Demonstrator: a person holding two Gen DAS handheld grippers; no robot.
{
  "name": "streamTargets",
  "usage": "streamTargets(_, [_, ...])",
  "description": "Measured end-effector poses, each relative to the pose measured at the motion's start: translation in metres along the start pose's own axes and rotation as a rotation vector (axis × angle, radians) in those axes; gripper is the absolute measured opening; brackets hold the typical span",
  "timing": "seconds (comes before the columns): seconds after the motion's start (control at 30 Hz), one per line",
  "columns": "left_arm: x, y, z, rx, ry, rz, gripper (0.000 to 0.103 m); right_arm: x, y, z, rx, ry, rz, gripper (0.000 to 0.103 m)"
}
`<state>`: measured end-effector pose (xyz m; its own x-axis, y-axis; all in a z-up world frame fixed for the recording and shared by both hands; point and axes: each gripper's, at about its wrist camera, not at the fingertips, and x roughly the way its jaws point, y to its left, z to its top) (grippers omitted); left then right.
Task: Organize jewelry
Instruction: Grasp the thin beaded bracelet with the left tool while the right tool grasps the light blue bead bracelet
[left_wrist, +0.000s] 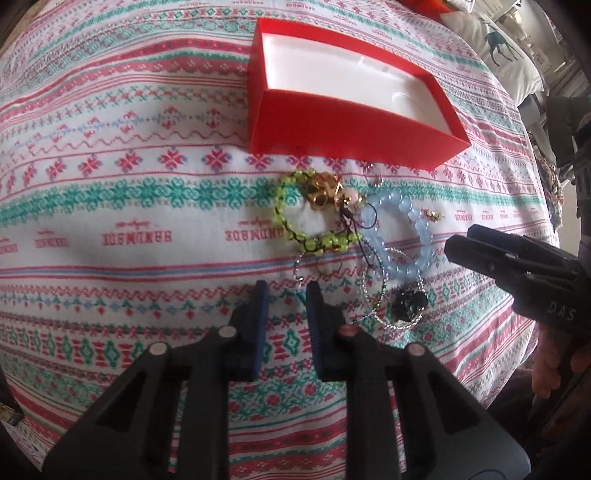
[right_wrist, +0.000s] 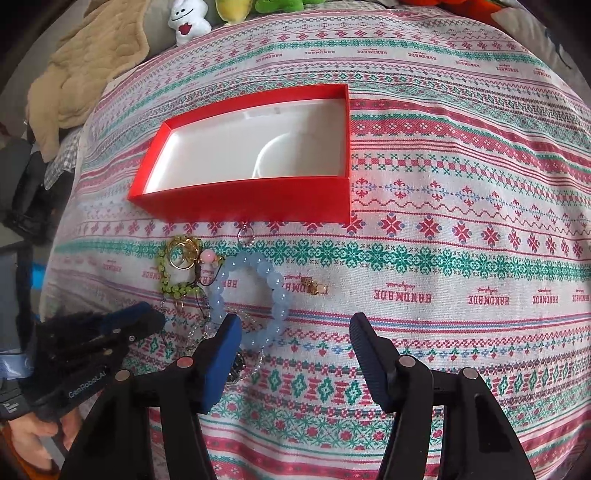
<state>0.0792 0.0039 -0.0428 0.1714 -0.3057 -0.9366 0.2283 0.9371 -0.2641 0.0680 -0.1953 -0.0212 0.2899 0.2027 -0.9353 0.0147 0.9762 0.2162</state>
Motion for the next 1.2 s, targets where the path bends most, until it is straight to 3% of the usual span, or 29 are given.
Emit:
streamTargets(0.17, [0.004,-0.003,0.0,-0.005,0.004,0.008,0.021,0.0,-0.003,-0.002,0.003,0.001,-0.004,0.062])
streamTargets(0.4, [0.011,-0.017,0.003,0.024,-0.003,0.066,0.004,0.0,-0.003,-0.003,-0.003,0.003,-0.005,0.062])
streamTargets(0.83, [-0.023,-0.012,-0.004,0.032,-0.101,0.04,0.003,0.014,-0.005,0.002,0.038,0.028,0.004,0.061])
streamTargets(1.13, [-0.032,-0.015,0.001,0.046,-0.142,0.047,0.003,0.03,0.008,0.009,0.041,0.035,0.0,0.028])
streamTargets(1.2, [-0.033,-0.014,0.0,0.045,-0.144,0.049,0.003,0.032,0.01,0.011,0.034,0.026,-0.013,0.015])
